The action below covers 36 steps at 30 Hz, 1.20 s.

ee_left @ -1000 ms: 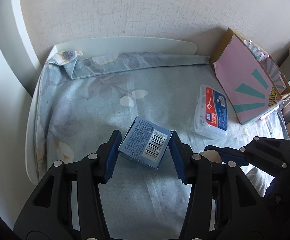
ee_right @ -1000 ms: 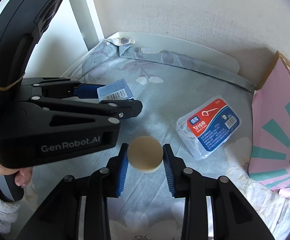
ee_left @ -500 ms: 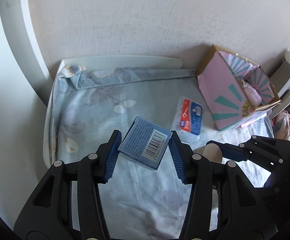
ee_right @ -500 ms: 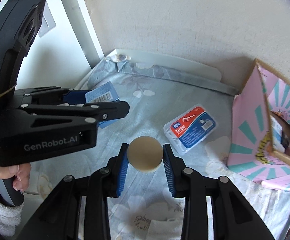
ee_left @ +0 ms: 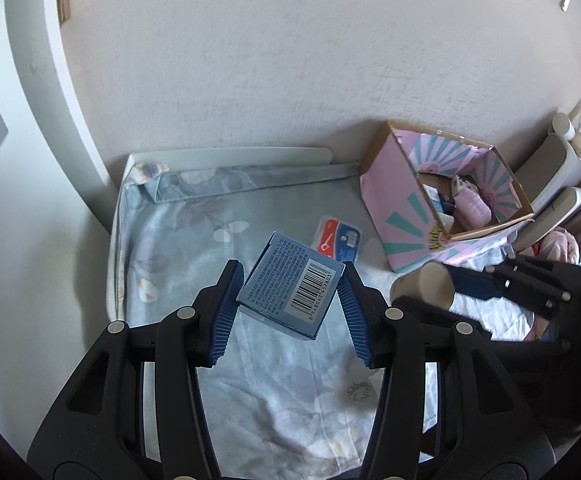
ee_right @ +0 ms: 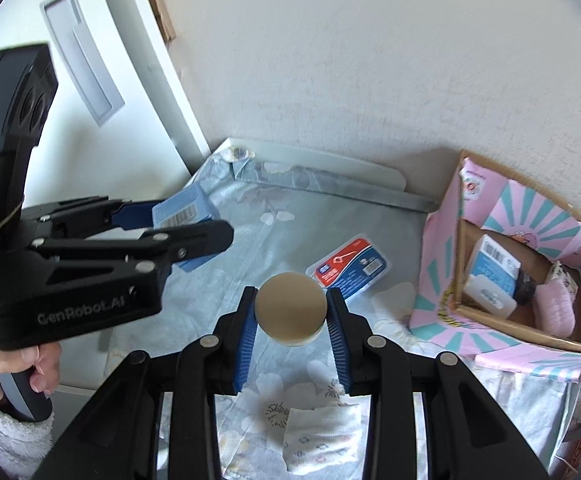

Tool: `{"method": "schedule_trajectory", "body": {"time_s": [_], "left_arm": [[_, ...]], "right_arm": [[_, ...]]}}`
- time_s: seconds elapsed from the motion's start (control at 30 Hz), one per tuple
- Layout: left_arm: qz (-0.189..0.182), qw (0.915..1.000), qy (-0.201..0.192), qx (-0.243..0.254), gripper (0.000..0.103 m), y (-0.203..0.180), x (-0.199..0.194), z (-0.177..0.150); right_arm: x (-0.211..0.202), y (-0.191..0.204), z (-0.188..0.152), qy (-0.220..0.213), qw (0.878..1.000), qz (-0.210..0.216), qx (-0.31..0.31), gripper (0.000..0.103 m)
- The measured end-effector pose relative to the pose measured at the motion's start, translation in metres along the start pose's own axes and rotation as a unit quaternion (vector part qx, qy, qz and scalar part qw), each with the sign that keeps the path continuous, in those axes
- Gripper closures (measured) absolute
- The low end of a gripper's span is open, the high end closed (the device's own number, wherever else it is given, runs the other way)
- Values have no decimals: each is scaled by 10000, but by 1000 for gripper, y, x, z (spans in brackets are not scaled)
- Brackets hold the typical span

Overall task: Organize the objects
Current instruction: 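Lift the blue box and beige jar and carry both over the cardboard box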

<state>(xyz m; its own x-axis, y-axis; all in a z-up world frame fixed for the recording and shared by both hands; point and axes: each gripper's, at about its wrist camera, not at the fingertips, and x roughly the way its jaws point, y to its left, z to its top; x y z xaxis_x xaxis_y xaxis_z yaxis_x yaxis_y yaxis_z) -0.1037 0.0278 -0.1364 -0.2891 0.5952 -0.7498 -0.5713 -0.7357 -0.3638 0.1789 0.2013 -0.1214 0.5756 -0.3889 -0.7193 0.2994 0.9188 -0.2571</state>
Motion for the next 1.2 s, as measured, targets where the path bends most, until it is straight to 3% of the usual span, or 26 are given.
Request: {"method": "schedule_trajectory", "body": {"time_s": [0.3,0.57,1.2], "left_arm": [[58,9999,-137,-31,58,-29,-25,14],[61,9997,-205,129,57,-71,-31,31],[-460,9979,12,466,58,-211,43,72]], "right_arm": [[-38,-18,15,-172,9998,-64,-85,72],[-71,-58,19,-295,9995,-77,37,72],[-107,-207,-2,-218,9960,-582,637,72]]}}
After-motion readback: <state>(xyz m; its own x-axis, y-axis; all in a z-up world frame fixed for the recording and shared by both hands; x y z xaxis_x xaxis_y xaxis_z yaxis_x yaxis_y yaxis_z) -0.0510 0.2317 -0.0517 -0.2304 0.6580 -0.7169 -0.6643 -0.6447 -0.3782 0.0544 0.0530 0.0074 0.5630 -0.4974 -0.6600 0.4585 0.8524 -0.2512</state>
